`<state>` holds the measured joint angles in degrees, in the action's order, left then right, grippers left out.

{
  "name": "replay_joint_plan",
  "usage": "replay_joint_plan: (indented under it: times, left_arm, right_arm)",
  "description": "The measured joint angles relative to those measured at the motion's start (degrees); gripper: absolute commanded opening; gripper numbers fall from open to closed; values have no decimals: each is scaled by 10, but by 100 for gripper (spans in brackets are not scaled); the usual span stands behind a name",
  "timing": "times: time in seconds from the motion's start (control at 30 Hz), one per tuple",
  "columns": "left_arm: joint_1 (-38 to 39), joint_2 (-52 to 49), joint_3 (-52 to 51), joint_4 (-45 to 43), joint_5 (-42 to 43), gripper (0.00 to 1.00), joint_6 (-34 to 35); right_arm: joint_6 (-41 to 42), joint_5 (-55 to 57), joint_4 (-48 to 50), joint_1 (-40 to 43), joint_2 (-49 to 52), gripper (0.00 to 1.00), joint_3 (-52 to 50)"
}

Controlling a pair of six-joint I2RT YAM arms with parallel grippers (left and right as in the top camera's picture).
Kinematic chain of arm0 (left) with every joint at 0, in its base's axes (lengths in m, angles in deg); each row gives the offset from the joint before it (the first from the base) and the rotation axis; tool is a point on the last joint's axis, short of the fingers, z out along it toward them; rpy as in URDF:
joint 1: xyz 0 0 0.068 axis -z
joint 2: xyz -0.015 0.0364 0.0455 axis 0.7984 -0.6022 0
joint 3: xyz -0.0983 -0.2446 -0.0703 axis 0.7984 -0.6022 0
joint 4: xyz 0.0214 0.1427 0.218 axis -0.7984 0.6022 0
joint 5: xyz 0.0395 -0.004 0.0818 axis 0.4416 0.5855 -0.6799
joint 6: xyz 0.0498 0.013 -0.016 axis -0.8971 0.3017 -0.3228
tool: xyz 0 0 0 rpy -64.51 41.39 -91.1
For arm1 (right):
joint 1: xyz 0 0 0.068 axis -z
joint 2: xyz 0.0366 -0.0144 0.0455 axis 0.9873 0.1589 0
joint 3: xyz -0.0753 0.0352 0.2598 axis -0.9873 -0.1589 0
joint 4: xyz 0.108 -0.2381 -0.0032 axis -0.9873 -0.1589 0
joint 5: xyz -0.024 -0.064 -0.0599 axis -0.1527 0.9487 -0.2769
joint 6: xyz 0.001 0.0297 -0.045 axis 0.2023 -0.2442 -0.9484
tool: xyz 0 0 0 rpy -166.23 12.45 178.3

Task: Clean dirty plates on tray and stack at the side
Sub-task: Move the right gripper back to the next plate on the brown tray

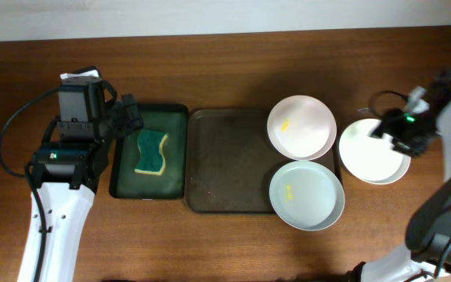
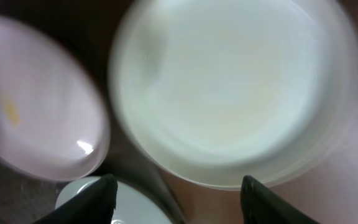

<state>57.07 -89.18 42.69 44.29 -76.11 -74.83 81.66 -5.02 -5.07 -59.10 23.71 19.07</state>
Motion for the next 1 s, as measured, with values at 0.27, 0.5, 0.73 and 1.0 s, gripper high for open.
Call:
replay_joint_plan:
  times: [0.27, 0.5, 0.73, 1.0]
  left_arm:
    - [0, 0, 0, 1, 0, 100, 0]
    - [0, 0, 0, 1, 0, 99, 0]
    - [0, 0, 0, 1, 0, 99, 0]
    - [0, 0, 0, 1, 0, 99, 0]
  right_arm:
    - [-45, 51, 92, -153, 36, 41, 0]
    - [-50, 70, 128, -155, 76, 29, 0]
    - [-50, 90, 148, -155, 119, 20, 0]
    - [-49, 89, 153, -155, 138, 4, 0]
